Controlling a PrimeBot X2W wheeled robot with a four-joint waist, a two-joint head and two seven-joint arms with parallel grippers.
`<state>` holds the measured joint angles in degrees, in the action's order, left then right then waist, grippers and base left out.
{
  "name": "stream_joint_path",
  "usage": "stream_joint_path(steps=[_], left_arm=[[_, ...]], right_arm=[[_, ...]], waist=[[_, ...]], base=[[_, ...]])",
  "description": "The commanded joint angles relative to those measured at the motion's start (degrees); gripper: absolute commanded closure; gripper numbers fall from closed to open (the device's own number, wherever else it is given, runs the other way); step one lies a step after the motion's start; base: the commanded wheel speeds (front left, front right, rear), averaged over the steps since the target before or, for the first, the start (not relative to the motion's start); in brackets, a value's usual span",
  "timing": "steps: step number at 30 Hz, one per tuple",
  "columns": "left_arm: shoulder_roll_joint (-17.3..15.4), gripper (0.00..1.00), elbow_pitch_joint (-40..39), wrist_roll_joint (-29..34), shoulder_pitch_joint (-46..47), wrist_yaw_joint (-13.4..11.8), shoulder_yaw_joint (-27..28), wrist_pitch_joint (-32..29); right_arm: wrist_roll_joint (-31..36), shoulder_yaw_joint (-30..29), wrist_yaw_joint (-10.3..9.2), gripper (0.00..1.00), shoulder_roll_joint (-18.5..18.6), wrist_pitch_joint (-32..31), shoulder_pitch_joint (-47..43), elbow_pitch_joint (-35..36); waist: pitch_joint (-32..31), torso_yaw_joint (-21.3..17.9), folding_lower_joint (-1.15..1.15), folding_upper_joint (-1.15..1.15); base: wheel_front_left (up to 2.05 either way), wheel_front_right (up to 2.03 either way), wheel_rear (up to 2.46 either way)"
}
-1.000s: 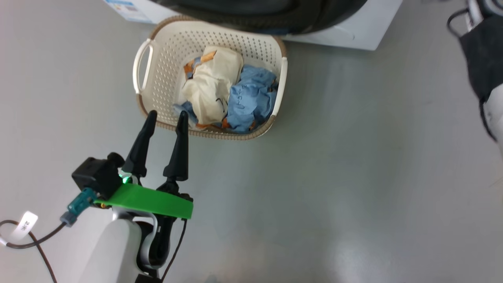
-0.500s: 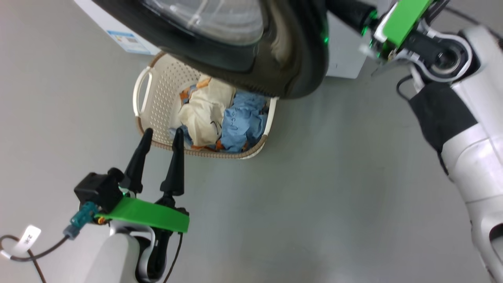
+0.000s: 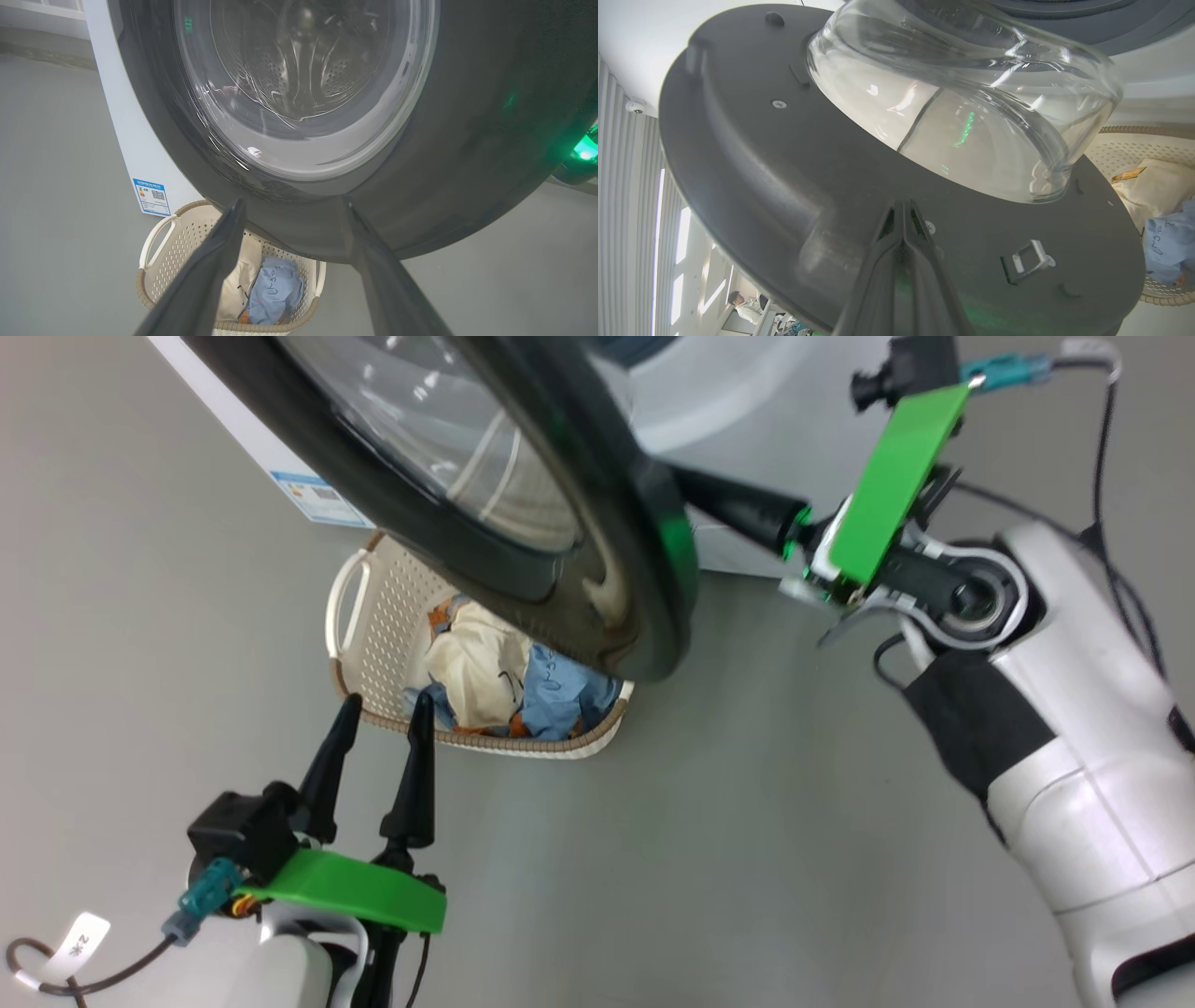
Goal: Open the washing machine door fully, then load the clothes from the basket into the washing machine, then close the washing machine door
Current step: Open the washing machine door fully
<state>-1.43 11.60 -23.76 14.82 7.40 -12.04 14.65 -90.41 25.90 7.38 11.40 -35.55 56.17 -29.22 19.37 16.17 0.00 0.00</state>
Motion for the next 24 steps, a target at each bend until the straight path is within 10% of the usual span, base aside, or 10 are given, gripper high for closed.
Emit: stream_joint_path(steps=[1,24], left_arm=[[-1.4,0.00,-1.1,0.7,-0.7,0.1,2.2,0.3],[-1.5,0.00,-0.7,2.6,-3.7,0.1,2.7,0.3]], right_arm=[[-1.0,1.0,0.11,1.00,-2.3,-0.6,-1.7,2.4],[-0.5,3.8,0.11,1.00,-6.7,-1.8,-10.4,6.2]], waist=[[-1.2,0.1,0.00,0.00],[-6.4,0.7,0.00,0.00]], base=[[0.00,0.00,0.00],[0.00,0.00,0.00]])
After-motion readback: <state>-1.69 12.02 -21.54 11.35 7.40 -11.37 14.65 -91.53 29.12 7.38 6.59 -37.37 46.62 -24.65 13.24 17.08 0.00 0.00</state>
